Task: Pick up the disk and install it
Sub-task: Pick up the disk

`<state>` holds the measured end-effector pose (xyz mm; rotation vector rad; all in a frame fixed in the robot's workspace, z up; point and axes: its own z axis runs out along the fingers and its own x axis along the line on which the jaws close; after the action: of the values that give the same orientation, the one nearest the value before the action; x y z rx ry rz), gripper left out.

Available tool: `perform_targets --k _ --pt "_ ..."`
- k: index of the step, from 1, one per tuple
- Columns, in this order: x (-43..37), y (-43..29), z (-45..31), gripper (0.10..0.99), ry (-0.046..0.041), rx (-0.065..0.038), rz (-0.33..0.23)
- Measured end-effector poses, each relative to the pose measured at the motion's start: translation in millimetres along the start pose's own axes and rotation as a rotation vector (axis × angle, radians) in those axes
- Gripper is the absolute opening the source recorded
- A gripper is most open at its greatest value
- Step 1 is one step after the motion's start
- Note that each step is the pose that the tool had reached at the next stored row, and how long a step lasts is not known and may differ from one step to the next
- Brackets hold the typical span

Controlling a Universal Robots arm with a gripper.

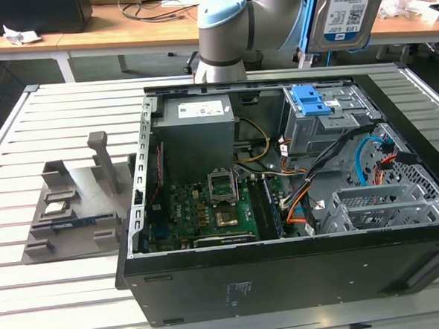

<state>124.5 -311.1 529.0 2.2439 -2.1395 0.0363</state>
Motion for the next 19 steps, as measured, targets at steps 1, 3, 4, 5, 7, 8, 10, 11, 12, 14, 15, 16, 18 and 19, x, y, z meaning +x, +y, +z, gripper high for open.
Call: perform_targets --k 1,3,4,5,7,8,10,11,12,14,15,16,18,19 --pt "0.9 0.0 0.1 0.365 0.0000 0.000 0.000" --pt "2.7 0.1 0.3 0.365 0.0000 0.000 0.000" --pt "3.3 0.2 0.4 0.365 0.0000 0.000 0.000" --pt "3.9 0.2 0.5 0.365 0.0000 0.000 0.000" --pt "5.2 0.2 0.6 0.365 0.0000 0.000 0.000" --pt "5.9 0.3 0.8 0.365 0.0000 0.000 0.000" --pt "7.3 0.3 1.0 0.365 0.0000 0.000 0.000" --pt "7.9 0.4 1.1 0.365 0.0000 0.000 0.000" --pt "8.6 0.4 1.2 0.365 0.0000 0.000 0.000" --pt "9.9 0.5 1.4 0.365 -0.0001 0.000 0.000" --pt "10.6 0.5 1.5 0.365 -0.0001 0.000 0.000" --pt "11.0 0.5 1.6 0.365 0.0000 0.000 0.000" --pt "12.5 0.6 1.9 0.365 0.0000 0.000 0.000" --pt "13.5 0.6 2.0 0.365 0.0000 0.000 0.000"
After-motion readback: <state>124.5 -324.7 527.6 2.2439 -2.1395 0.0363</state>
